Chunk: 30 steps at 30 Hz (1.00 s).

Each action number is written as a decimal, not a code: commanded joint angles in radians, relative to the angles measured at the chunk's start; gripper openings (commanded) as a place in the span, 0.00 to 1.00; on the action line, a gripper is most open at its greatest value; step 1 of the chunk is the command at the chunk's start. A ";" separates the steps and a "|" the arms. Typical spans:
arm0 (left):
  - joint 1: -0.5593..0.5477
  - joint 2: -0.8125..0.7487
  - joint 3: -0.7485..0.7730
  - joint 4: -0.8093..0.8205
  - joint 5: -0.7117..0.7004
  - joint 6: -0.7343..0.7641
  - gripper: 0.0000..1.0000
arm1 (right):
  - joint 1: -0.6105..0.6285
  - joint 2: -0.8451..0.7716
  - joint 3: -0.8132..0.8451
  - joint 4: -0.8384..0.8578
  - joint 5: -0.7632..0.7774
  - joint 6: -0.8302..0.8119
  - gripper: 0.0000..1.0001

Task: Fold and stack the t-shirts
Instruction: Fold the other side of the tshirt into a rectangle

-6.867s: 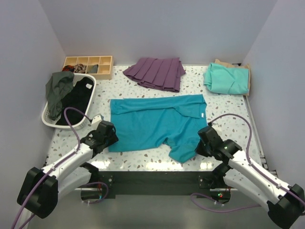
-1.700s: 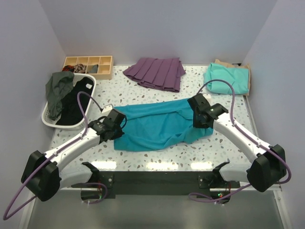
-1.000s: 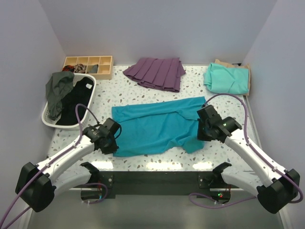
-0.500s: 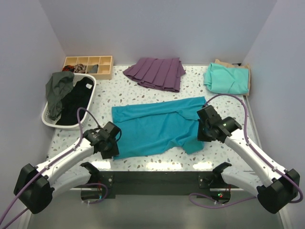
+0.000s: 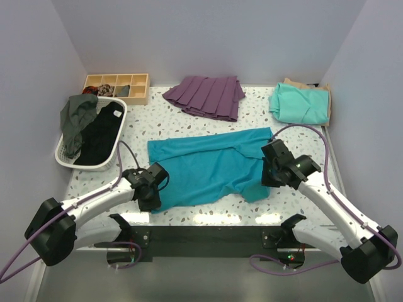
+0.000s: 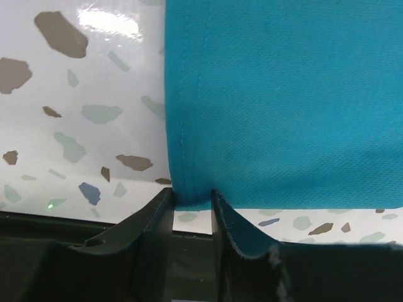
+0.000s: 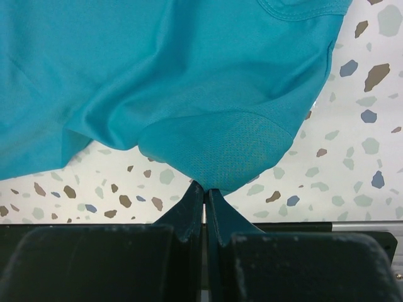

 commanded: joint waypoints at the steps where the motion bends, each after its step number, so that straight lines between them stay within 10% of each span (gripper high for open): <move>1: -0.007 0.041 -0.010 0.089 0.016 -0.003 0.33 | 0.001 -0.029 0.008 -0.024 0.024 0.017 0.01; 10: -0.043 0.049 -0.031 0.111 -0.018 -0.048 0.29 | 0.001 -0.031 0.009 -0.022 0.024 0.017 0.02; 14: -0.052 0.056 -0.073 0.157 0.003 -0.059 0.00 | 0.001 -0.034 0.009 -0.030 0.033 0.023 0.02; 30: -0.050 -0.048 0.233 -0.101 -0.060 0.020 0.00 | 0.003 -0.008 0.043 -0.221 -0.117 0.018 0.00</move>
